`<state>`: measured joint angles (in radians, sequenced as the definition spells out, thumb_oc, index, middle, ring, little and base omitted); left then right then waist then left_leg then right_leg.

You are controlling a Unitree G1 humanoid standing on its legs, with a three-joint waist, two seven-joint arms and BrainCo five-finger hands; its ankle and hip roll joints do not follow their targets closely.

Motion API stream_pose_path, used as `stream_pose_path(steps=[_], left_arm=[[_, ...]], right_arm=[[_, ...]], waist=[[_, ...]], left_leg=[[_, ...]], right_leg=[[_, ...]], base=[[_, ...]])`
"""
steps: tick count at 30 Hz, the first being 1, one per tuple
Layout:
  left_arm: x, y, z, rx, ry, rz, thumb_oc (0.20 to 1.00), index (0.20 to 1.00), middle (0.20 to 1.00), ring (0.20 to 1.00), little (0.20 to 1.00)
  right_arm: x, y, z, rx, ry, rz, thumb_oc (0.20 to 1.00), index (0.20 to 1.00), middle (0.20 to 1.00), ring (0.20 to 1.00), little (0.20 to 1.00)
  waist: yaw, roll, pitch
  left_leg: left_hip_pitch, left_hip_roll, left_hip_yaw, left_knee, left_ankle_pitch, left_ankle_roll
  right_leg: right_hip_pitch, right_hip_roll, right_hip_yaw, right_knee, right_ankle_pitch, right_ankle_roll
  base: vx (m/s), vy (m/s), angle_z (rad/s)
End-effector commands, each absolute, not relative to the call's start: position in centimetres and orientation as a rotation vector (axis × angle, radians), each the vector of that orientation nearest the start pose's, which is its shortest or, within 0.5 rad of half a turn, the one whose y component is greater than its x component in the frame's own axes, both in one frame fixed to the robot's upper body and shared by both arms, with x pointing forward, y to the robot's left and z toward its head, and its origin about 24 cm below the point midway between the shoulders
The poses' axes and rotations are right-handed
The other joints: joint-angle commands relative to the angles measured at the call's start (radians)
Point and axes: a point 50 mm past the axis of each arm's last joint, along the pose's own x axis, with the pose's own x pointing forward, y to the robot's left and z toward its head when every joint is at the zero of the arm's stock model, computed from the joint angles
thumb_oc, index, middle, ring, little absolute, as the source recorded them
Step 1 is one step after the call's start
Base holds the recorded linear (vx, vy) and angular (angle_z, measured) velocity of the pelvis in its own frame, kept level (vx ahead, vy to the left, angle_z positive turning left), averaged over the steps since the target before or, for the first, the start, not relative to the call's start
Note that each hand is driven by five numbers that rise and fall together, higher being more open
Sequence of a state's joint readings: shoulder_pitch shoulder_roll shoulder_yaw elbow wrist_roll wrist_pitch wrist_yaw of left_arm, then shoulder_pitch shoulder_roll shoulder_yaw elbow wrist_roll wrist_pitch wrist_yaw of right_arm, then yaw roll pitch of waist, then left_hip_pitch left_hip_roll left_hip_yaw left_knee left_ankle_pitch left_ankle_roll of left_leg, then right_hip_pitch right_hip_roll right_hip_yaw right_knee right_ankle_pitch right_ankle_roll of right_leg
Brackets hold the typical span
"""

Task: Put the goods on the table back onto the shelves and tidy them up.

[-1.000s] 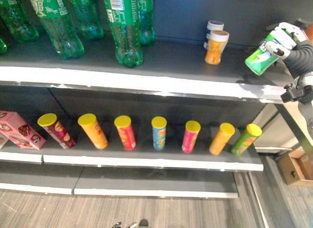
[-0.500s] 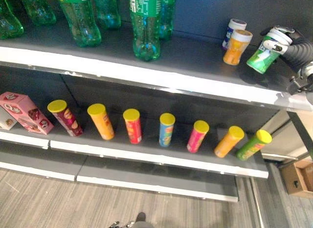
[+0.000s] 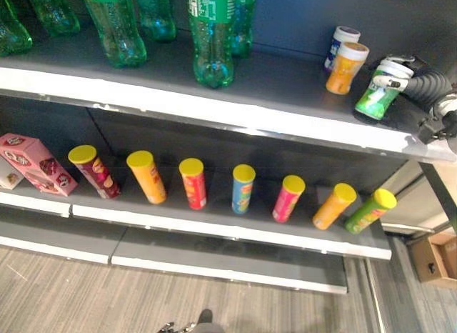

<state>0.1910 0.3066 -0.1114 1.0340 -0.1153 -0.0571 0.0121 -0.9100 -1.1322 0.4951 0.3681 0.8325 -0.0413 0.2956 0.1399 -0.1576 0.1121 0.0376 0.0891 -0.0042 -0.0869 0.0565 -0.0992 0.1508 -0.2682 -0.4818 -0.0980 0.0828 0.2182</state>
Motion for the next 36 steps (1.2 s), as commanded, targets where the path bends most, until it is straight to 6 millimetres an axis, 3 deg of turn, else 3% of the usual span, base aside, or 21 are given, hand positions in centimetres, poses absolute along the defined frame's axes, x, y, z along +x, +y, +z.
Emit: stream_pose_path(steps=[1, 36], left_arm=[[6.7, 26.6, -14.8, 0.261, 1.133, 0.115, 1.0, 1.0, 1.0, 1.0, 1.0], [5.8, 28.5, -14.7, 0.277, 1.181, 0.201, 1.0, 1.0, 1.0, 1.0, 1.0]], right_arm=[[33.9, -25.6, 31.0, -0.519, -0.352, 0.343, 0.2, 0.2, 0.2, 0.2, 0.2], [34.5, -24.6, 31.0, -0.523, -0.368, 0.358, 0.2, 0.2, 0.2, 0.2, 0.2]], waist=[[0.02, -0.023, -0.029], [0.034, -0.052, -0.028]], left_leg=[[0.02, 0.026, 0.087, 0.009, -0.082, -0.02], [0.025, 0.022, 0.084, 0.009, -0.087, -0.018]], right_leg=[[-0.066, -0.002, 0.015, 0.081, -0.053, -0.043], [-0.059, -0.005, 0.01, 0.082, -0.054, -0.044]], base=[[0.0, 0.0, 0.0], [0.0, 0.0, 0.0]])
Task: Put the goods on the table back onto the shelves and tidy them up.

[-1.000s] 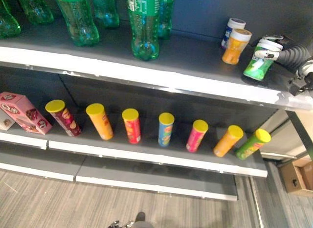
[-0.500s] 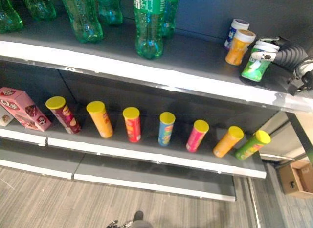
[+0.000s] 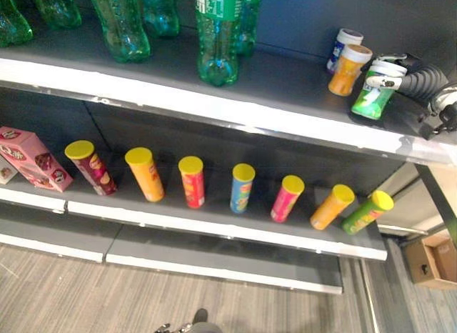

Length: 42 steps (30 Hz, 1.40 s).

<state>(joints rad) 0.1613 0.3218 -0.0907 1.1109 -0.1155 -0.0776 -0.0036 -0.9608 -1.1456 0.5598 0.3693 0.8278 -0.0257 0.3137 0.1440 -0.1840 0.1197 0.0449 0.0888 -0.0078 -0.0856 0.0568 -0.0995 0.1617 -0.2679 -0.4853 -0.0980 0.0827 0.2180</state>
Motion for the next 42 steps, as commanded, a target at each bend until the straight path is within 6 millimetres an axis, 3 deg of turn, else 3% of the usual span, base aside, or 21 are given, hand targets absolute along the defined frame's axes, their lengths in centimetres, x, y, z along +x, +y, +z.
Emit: stream_pose_path(steps=[1, 20, 29, 42], left_arm=[[5.8, 28.5, -14.7, 0.276, 1.181, 0.203, 1.0, 1.0, 1.0, 1.0, 1.0], [5.3, 29.1, -14.5, 0.258, 1.183, 0.238, 1.0, 1.0, 1.0, 1.0, 1.0], [5.0, 29.4, -14.4, 0.256, 1.191, 0.257, 1.0, 1.0, 1.0, 1.0, 1.0], [5.1, 29.9, -14.2, 0.255, 1.178, 0.27, 1.0, 1.0, 1.0, 1.0, 1.0]], right_arm=[[34.5, -24.6, 31.0, -0.526, -0.369, 0.358, 0.2, 0.2, 0.2, 0.2, 0.2], [34.8, -24.2, 31.3, -0.538, -0.378, 0.351, 0.2, 0.2, 0.2, 0.2, 0.2], [34.9, -24.3, 29.8, -0.511, -0.336, 0.365, 0.2, 0.2, 0.2, 0.2, 0.2], [34.6, -24.8, 30.0, -0.469, -0.359, 0.344, 0.2, 0.2, 0.2, 0.2, 0.2]], waist=[[0.03, -0.026, -0.036], [0.053, -0.053, -0.017], [0.058, -0.06, -0.006], [0.054, -0.066, 0.003]], left_leg=[[0.018, 0.022, 0.088, 0.007, -0.087, -0.018], [0.006, 0.018, 0.08, 0.009, -0.084, -0.015], [0.002, 0.018, 0.08, 0.009, -0.081, -0.014], [0.005, 0.017, 0.082, 0.009, -0.084, -0.013]], right_leg=[[-0.07, -0.005, 0.014, 0.082, -0.054, -0.043], [-0.079, -0.01, 0.01, 0.087, -0.052, -0.044], [-0.082, -0.01, 0.01, 0.087, -0.051, -0.044], [-0.083, -0.013, 0.012, 0.093, -0.053, -0.044]], base=[[0.0, 0.0, 0.0], [0.0, 0.0, 0.0], [0.0, 0.0, 0.0], [0.0, 0.0, 0.0]])
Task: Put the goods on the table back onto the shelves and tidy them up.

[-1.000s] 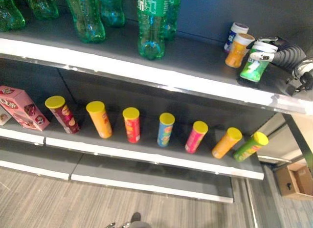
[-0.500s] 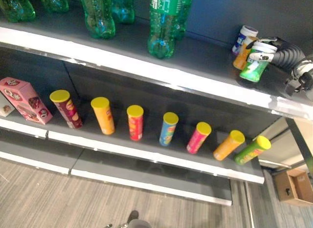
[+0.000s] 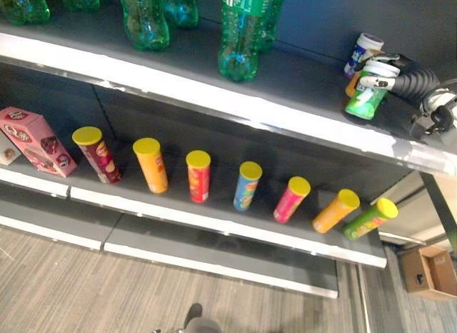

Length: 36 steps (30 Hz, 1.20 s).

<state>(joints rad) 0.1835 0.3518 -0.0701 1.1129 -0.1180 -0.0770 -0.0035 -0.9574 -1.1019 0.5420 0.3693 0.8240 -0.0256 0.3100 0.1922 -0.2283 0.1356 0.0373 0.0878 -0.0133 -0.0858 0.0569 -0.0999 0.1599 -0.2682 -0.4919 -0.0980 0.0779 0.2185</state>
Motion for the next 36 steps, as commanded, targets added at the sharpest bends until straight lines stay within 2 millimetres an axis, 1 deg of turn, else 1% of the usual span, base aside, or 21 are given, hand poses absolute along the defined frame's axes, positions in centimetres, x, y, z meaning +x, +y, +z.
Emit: stream_pose_path(steps=[1, 5, 6, 15, 19, 26, 33, 36], left_arm=[[5.1, 29.9, -14.2, 0.254, 1.179, 0.272, 1.0, 1.0, 1.0, 1.0, 1.0], [4.9, 29.9, -14.2, 0.254, 1.184, 0.277, 1.0, 1.0, 1.0, 1.0, 1.0], [4.9, 29.9, -14.2, 0.251, 1.181, 0.282, 1.0, 1.0, 1.0, 1.0, 1.0], [4.8, 29.8, -14.2, 0.25, 1.178, 0.289, 1.0, 1.0, 1.0, 1.0, 1.0], [4.9, 29.7, -14.2, 0.251, 1.173, 0.284, 1.0, 1.0, 1.0, 1.0, 1.0], [4.8, 29.5, -14.3, 0.247, 1.173, 0.282, 1.0, 1.0, 1.0, 1.0, 1.0], [4.5, 29.2, -14.5, 0.244, 1.184, 0.274, 1.0, 1.0, 1.0, 1.0, 1.0], [4.5, 29.4, -14.5, 0.247, 1.192, 0.289, 1.0, 1.0, 1.0, 1.0, 1.0]], right_arm=[[34.6, -24.9, 30.0, -0.473, -0.359, 0.34, 0.2, 0.2, 0.2, 0.2, 0.2], [34.4, -25.0, 30.2, -0.499, -0.374, 0.325, 0.2, 0.2, 0.2, 0.2, 0.2], [34.1, -25.1, 30.9, -0.543, -0.412, 0.285, 0.2, 0.2, 0.2, 0.2, 0.2], [33.7, -25.4, 31.0, -0.553, -0.465, 0.248, 0.2, 0.2, 0.2, 0.2, 0.2], [33.7, -25.5, 30.3, -0.519, -0.464, 0.235, 0.2, 0.2, 0.2, 0.2, 0.2], [33.7, -25.5, 29.7, -0.499, -0.454, 0.244, 0.2, 0.2, 0.2, 0.2, 0.2], [33.6, -25.0, 29.1, -0.462, -0.468, 0.258, 0.2, 0.2, 0.2, 0.2, 0.2], [33.6, -24.8, 28.8, -0.457, -0.475, 0.26, 0.2, 0.2, 0.2, 0.2, 0.2]], waist=[[0.005, -0.021, -0.014], [0.002, -0.019, -0.016], [-0.003, -0.016, -0.017], [-0.006, -0.01, -0.017], [-0.005, -0.005, -0.017], [-0.006, -0.002, -0.016], [-0.009, 0.006, -0.019], [-0.01, 0.007, -0.021]], left_leg=[[0.014, 0.019, 0.088, 0.009, -0.085, -0.013], [0.016, 0.019, 0.093, 0.01, -0.086, -0.013], [0.018, 0.019, 0.092, 0.01, -0.087, -0.012], [0.023, 0.018, 0.092, 0.01, -0.093, -0.008], [0.028, 0.018, 0.093, 0.011, -0.096, -0.006], [0.033, 0.016, 0.094, 0.011, -0.097, -0.004], [0.038, 0.014, 0.095, 0.01, -0.101, 0.0], [0.039, 0.014, 0.097, 0.01, -0.102, 0.0]], right_leg=[[-0.081, -0.014, 0.021, 0.094, -0.047, -0.044], [-0.079, -0.013, 0.023, 0.095, -0.048, -0.044], [-0.08, -0.012, 0.026, 0.095, -0.049, -0.045], [-0.079, -0.014, 0.026, 0.097, -0.051, -0.044], [-0.076, -0.015, 0.029, 0.098, -0.052, -0.045], [-0.075, -0.016, 0.032, 0.098, -0.05, -0.044], [-0.073, -0.017, 0.035, 0.099, -0.049, -0.043], [-0.073, -0.017, 0.037, 0.099, -0.049, -0.043]], base=[[0.0, 0.0, 0.0], [0.0, 0.0, 0.0], [0.0, 0.0, 0.0], [0.0, 0.0, 0.0], [0.0, 0.0, 0.0], [0.0, 0.0, 0.0], [0.0, 0.0, 0.0], [0.0, 0.0, 0.0]])
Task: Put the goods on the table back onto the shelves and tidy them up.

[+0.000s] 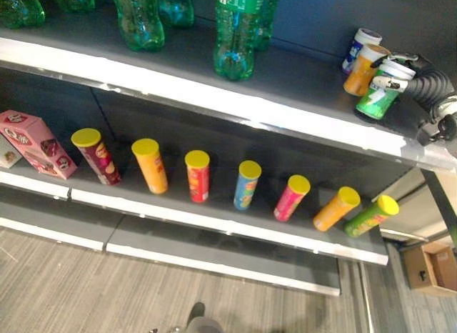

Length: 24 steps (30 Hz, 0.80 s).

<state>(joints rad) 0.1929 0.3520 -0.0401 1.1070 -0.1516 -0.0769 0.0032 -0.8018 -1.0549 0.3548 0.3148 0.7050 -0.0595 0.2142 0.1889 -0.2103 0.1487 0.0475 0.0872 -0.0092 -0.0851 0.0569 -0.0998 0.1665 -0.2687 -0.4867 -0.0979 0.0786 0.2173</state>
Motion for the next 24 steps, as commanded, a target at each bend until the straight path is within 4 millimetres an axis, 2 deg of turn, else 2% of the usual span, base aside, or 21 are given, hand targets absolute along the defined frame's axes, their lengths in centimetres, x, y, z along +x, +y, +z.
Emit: stream_pose_path(steps=[1, 16, 24], left_arm=[[4.5, 29.4, -14.5, 0.247, 1.193, 0.296, 1.0, 1.0, 1.0, 1.0, 1.0], [4.0, 29.2, -14.6, 0.235, 1.206, 0.305, 1.0, 1.0, 1.0, 1.0, 1.0], [4.2, 29.1, -14.6, 0.238, 1.192, 0.3, 1.0, 1.0, 1.0, 1.0, 1.0]], right_arm=[[33.6, -24.6, 28.7, -0.46, -0.476, 0.262, 0.2, 0.2, 0.2, 0.2, 0.2], [33.7, -24.1, 27.8, -0.48, -0.461, 0.277, 0.2, 0.2, 0.2, 0.2, 0.2], [33.4, -24.9, 29.0, -0.555, -0.481, 0.226, 0.2, 0.2, 0.2, 0.2, 0.2]], waist=[[-0.007, -0.01, -0.036], [-0.006, -0.002, -0.04], [-0.01, -0.006, -0.038]], left_leg=[[0.029, 0.014, 0.094, 0.01, -0.103, 0.0], [0.029, 0.007, 0.092, 0.011, -0.105, 0.006], [0.03, 0.006, 0.09, 0.01, -0.106, 0.007]], right_leg=[[-0.079, -0.017, 0.032, 0.098, -0.049, -0.041], [-0.079, -0.025, 0.032, 0.1, -0.044, -0.038], [-0.082, -0.026, 0.033, 0.099, -0.041, -0.036]], base=[[0.0, 0.0, 0.0], [0.0, 0.0, 0.0], [0.0, 0.0, 0.0]])
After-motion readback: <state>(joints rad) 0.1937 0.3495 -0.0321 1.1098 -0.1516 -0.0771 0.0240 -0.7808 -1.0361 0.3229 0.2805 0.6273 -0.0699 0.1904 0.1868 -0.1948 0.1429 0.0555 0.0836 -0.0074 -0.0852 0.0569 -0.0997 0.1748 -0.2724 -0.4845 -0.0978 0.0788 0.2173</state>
